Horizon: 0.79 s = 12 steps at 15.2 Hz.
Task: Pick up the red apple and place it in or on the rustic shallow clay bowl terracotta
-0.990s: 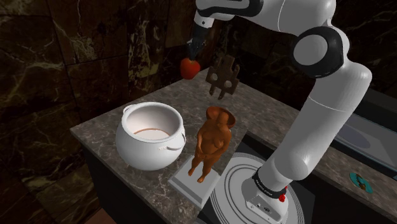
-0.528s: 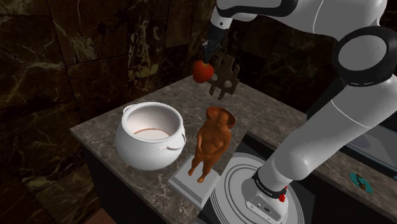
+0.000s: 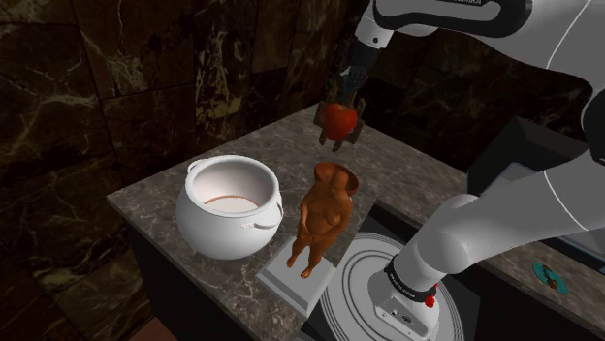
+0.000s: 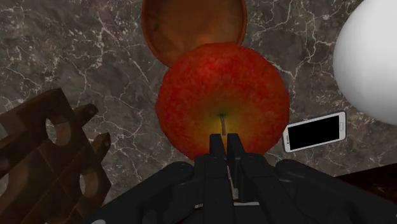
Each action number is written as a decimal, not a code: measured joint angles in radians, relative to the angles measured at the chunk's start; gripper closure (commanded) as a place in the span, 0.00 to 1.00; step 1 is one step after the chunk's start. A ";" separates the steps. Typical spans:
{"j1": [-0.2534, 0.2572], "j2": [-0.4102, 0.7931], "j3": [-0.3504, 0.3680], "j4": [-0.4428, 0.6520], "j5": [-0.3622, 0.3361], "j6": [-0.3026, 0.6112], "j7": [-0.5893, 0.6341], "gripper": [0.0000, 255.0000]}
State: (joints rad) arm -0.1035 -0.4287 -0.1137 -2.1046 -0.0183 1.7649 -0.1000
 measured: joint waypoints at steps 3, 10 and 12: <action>-0.011 -0.091 -0.008 -0.047 -0.012 -0.043 -0.014 1.00; -0.026 -0.220 -0.014 -0.176 -0.028 -0.045 -0.024 1.00; -0.026 -0.225 -0.015 -0.207 -0.029 -0.019 -0.023 1.00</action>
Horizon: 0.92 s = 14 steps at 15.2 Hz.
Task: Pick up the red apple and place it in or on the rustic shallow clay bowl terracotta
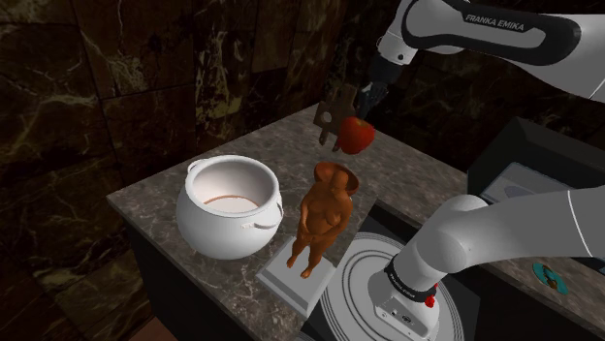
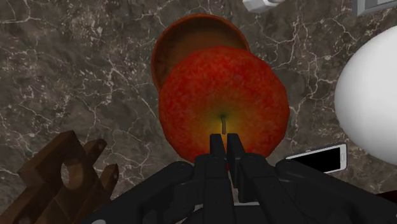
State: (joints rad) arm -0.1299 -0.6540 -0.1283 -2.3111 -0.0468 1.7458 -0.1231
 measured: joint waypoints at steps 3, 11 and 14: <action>-0.001 -0.005 -0.002 -0.044 -0.002 0.040 0.000 1.00; -0.005 -0.010 -0.009 -0.153 -0.008 0.143 -0.003 1.00; -0.006 -0.007 -0.013 -0.190 -0.010 0.183 -0.005 1.00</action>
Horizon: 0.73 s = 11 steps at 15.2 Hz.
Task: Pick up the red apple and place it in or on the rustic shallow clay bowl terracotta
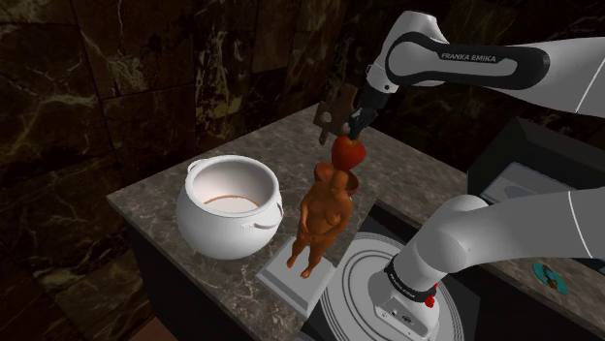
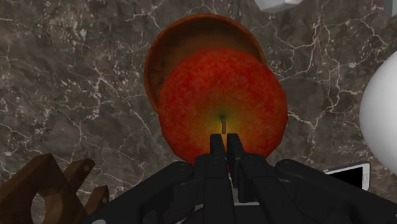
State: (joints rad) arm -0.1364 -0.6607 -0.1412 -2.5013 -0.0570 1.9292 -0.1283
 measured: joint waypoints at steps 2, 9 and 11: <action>0.000 0.002 0.000 -0.026 0.000 0.028 0.002 1.00; -0.001 0.012 -0.005 -0.077 -0.003 0.089 0.000 1.00; -0.001 0.012 -0.005 -0.078 -0.003 0.091 0.000 1.00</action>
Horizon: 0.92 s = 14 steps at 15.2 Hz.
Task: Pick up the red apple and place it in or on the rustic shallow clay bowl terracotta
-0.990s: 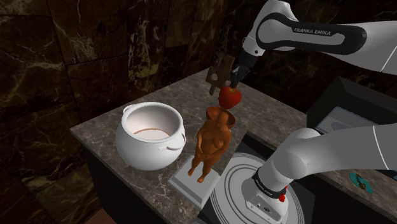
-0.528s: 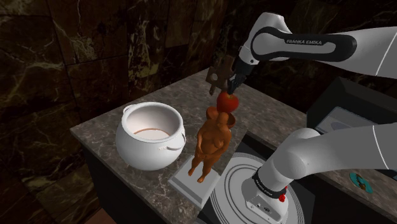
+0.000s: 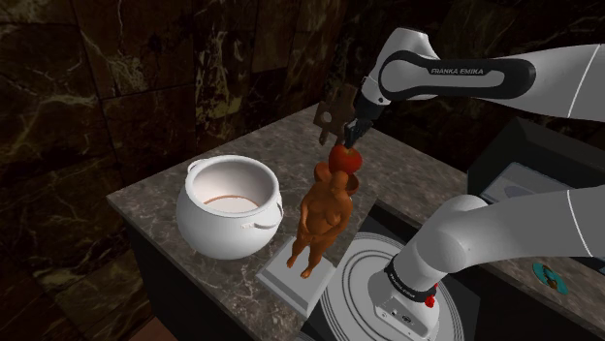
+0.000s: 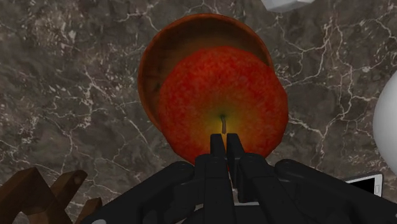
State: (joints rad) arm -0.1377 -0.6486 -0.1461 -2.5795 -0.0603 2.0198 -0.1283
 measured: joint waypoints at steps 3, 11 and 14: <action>0.000 0.000 0.000 0.000 0.000 0.000 0.000 0.00; 0.001 -0.014 0.005 0.060 0.003 -0.073 0.001 0.00; 0.000 -0.028 0.007 0.099 0.004 -0.127 0.001 0.00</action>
State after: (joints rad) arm -0.1372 -0.6770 -0.1387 -2.4802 -0.0567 1.8933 -0.1277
